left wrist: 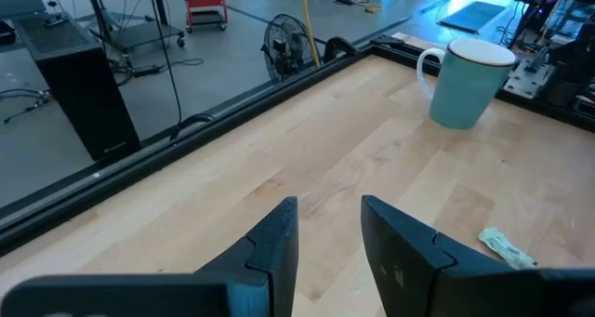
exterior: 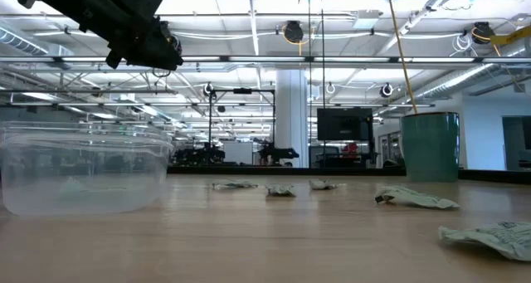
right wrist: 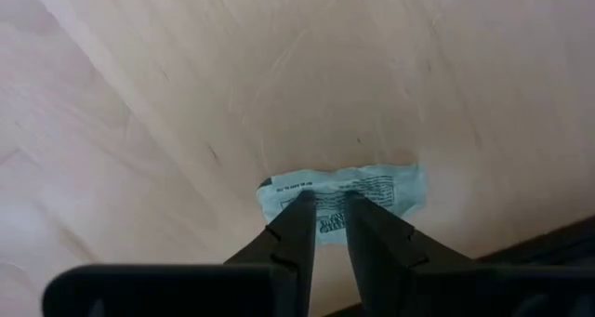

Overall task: Pick and place Stevia / Truvia into bins
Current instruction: Put the stevia packet into the transparent container

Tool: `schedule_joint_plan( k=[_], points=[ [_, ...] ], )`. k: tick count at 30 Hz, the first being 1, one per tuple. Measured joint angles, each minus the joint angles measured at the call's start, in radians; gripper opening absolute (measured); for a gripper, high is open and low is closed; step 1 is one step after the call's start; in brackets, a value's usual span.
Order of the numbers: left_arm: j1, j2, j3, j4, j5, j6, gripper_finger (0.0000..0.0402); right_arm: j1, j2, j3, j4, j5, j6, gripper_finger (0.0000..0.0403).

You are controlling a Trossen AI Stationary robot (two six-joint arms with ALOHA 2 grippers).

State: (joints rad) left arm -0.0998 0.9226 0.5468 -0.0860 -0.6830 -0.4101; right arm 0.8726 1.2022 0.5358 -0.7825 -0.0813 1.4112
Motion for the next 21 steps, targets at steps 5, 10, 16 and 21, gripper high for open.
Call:
schedule_joint_plan(
  k=[5, 10, 16, 21],
  points=[
    [0.000, 0.000, 0.000, 0.000, 0.000, 0.016, 0.0124, 0.000, -0.012, -0.002, 0.002, -0.001, -0.019, 0.0054],
    [0.000, 0.000, 0.000, 0.000, 0.000, 0.016, 0.0124, 0.000, -0.043, 0.006, -0.020, 0.032, -0.040, 0.0054],
    [0.000, 0.000, 0.000, 0.000, 0.000, 0.017, 0.0124, -0.002, -0.075, 0.018, -0.031, 0.089, -0.091, 0.0054],
    [0.000, 0.000, 0.000, 0.000, 0.000, 0.017, 0.0124, -0.002, -0.080, 0.019, -0.102, 0.112, -0.098, 0.0054]
  ],
)
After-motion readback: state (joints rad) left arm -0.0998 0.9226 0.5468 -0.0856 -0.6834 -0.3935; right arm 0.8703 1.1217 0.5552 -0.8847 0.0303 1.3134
